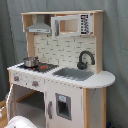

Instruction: Play with the kitchen

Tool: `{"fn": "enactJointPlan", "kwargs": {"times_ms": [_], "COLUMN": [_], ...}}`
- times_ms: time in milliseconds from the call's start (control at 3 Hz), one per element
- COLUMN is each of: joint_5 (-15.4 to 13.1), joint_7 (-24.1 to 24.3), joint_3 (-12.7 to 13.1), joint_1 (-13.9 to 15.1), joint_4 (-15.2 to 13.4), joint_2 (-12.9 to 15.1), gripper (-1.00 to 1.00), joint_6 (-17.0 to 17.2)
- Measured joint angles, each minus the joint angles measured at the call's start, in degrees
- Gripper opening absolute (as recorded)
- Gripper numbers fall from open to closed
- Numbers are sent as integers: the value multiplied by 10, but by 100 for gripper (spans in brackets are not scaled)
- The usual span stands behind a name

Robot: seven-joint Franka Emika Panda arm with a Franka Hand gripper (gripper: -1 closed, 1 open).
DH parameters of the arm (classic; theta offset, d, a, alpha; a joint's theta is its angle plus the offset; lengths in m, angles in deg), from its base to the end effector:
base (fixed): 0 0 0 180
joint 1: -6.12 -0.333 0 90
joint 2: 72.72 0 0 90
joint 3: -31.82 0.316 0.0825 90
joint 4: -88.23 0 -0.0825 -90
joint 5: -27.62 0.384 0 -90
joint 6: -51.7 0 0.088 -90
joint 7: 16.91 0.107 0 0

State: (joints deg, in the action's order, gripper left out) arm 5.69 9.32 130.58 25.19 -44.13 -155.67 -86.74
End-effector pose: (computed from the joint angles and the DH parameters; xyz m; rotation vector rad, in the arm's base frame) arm 0.1392 0.4969 0.2588 1.2168 1.0066 1.1604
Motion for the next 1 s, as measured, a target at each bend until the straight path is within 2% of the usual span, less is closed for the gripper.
{"fn": "enactJointPlan", "kwargs": {"times_ms": [1000], "joint_5": [61], "joint_7": [-169], "joint_3": [-13], "joint_1": [-63], "joint_4": [-54], "joint_2": [-21], "gripper": [100], "joint_6": [-14]}}
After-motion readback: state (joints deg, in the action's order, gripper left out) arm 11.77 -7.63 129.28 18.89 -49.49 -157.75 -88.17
